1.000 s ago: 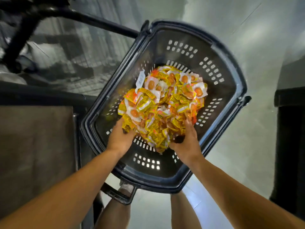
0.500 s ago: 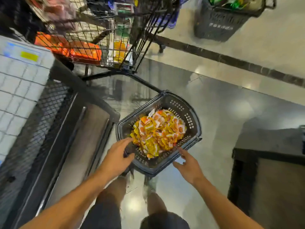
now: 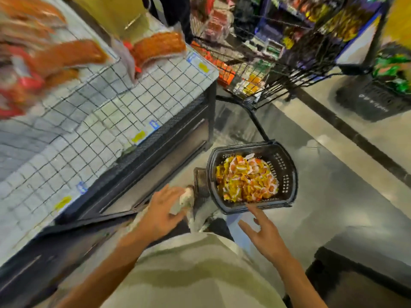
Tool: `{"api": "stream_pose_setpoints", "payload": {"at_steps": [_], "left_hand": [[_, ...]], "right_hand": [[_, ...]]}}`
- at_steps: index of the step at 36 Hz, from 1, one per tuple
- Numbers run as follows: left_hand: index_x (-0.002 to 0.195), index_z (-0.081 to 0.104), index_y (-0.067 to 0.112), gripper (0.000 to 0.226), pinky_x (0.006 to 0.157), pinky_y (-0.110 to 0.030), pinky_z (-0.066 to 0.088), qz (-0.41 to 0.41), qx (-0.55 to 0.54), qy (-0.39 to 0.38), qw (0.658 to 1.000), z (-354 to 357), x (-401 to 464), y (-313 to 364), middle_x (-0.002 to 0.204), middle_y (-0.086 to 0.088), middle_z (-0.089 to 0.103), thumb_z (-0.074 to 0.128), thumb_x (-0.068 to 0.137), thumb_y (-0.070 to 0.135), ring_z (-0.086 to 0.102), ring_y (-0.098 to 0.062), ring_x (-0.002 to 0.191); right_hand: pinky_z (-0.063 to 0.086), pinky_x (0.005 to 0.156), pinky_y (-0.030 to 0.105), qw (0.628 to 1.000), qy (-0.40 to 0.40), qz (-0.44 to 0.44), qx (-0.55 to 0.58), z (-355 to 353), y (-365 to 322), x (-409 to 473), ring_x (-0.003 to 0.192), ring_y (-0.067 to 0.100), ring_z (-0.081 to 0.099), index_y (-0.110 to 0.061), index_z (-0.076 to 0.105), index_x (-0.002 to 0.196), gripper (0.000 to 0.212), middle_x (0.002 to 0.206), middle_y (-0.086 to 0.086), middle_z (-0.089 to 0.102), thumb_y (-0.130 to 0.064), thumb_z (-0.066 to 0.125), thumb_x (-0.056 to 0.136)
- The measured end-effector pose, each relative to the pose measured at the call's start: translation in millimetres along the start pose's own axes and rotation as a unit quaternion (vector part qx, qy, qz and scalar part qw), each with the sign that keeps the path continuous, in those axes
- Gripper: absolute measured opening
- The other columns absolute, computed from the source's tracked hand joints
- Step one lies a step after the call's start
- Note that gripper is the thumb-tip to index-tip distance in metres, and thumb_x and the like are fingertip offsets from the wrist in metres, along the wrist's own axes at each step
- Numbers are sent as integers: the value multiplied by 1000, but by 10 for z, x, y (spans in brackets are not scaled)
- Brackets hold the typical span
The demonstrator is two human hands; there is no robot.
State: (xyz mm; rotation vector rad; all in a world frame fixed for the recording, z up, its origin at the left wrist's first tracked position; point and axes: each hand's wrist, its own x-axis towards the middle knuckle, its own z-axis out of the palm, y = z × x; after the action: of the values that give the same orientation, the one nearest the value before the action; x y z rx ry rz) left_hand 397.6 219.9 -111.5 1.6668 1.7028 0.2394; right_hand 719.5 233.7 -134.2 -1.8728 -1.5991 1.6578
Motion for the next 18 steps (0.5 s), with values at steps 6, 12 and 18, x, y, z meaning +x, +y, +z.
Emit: {"api": "stream_pose_setpoints", "payload": {"at_steps": [6, 12, 18], "left_hand": [[147, 43, 31, 60, 123, -39, 10, -60, -21, 38, 997, -20, -562, -332, 157, 5, 36, 68, 93, 37, 21, -22, 151], [150, 38, 28, 62, 124, -35, 8, -107, -46, 76, 990, -198, -935, -653, 161, 6, 28, 65, 95, 36, 16, -23, 153], [151, 37, 29, 62, 124, -40, 15, -130, -79, 142, 978, -501, -1458, -1116, 162, 6, 25, 63, 95, 37, 18, -19, 153]], "right_hand": [[27, 104, 10, 988, -94, -47, -115, 101, -325, 105, 135, -4, 34, -46, 33, 143, 72, 142, -35, 30, -71, 55, 80], [32, 113, 21, 960, -135, -118, -217, 421, -870, 273, 140, 5, 39, -37, 42, 148, 76, 150, -19, 40, -74, 51, 83], [29, 119, 25, 936, -143, -176, -270, 1150, -1511, 248, 145, 7, 34, -33, 41, 151, 66, 155, -14, 39, -57, 60, 93]]}}
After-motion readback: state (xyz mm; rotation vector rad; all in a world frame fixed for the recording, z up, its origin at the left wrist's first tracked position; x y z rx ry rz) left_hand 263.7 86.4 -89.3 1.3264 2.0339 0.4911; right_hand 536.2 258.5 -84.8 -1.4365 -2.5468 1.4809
